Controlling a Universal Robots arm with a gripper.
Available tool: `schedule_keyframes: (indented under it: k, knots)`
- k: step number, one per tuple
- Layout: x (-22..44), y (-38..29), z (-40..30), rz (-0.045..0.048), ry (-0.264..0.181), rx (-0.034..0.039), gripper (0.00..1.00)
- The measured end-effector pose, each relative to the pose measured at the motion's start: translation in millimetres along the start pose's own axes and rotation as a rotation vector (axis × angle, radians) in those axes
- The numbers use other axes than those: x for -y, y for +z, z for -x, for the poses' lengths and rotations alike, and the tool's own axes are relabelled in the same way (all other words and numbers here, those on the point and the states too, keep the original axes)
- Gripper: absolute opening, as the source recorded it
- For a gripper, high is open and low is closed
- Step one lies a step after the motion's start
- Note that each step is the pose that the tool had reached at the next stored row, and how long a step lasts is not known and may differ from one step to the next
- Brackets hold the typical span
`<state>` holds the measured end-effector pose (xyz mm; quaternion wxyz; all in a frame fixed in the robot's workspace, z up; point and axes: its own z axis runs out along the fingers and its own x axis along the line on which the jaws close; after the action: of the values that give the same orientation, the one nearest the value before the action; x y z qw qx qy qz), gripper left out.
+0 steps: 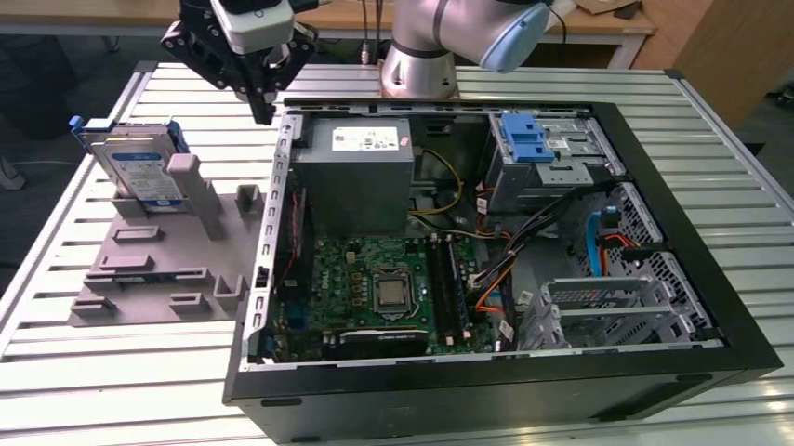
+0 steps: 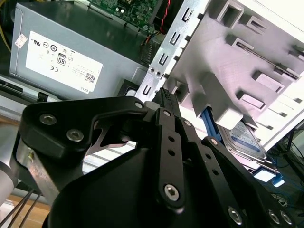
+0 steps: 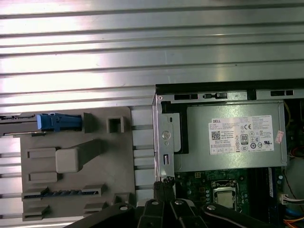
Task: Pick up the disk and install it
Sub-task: 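Reach for the disk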
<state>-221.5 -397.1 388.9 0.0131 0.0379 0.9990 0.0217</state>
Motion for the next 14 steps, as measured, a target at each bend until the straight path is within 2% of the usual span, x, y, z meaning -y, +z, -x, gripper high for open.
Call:
schedule_keyframes:
  k: [14]
  knots:
    - [0.1, 0.1, -4.1, 0.0, 0.0, 0.0, 0.11]
